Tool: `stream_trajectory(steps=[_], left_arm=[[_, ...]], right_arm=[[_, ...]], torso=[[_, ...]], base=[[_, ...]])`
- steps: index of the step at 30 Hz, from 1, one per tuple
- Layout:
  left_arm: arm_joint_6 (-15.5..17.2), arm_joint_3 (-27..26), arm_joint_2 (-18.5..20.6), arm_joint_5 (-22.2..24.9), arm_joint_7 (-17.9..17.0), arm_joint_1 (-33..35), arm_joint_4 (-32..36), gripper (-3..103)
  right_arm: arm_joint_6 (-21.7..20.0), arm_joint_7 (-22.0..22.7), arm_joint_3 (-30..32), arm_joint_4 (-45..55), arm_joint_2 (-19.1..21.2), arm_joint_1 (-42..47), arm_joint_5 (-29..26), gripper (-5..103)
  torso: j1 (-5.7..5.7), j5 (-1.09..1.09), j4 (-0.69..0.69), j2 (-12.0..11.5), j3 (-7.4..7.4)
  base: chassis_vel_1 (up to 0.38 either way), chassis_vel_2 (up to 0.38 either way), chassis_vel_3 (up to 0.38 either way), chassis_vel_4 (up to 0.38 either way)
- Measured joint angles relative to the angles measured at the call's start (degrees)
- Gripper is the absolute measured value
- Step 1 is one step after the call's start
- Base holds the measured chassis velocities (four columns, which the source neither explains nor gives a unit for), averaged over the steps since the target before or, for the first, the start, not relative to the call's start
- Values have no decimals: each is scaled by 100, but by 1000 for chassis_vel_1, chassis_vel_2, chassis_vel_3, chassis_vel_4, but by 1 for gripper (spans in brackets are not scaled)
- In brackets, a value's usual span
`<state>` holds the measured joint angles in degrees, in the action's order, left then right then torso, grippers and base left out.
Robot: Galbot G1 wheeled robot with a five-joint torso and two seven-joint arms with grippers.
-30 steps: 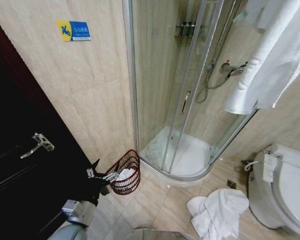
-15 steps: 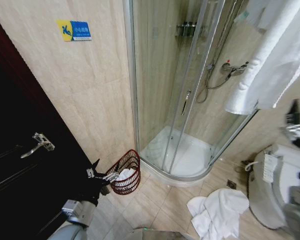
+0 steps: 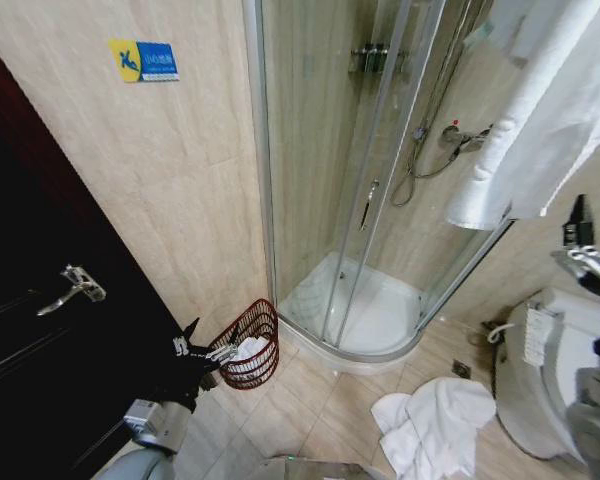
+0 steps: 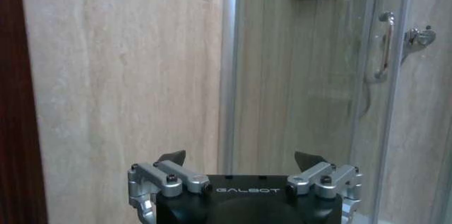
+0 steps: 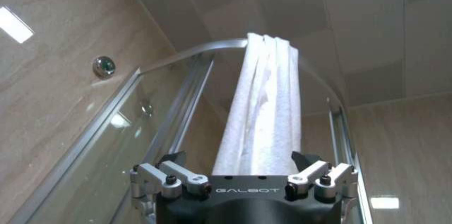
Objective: Discard the used towel into the hamper.
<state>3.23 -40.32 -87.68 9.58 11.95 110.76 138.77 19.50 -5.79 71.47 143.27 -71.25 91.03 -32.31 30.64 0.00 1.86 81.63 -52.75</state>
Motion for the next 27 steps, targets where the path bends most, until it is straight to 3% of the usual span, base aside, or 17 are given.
stream_trajectory(steps=[27], left_arm=[[0, 0, -1, 0, 0, 0, 0, 100]], right_arm=[[158, -193, 370, -162, 130, 12, -467, 100]], torso=[[0, 0, 0, -1, 0]], base=[[-77, -77, 78, 75]])
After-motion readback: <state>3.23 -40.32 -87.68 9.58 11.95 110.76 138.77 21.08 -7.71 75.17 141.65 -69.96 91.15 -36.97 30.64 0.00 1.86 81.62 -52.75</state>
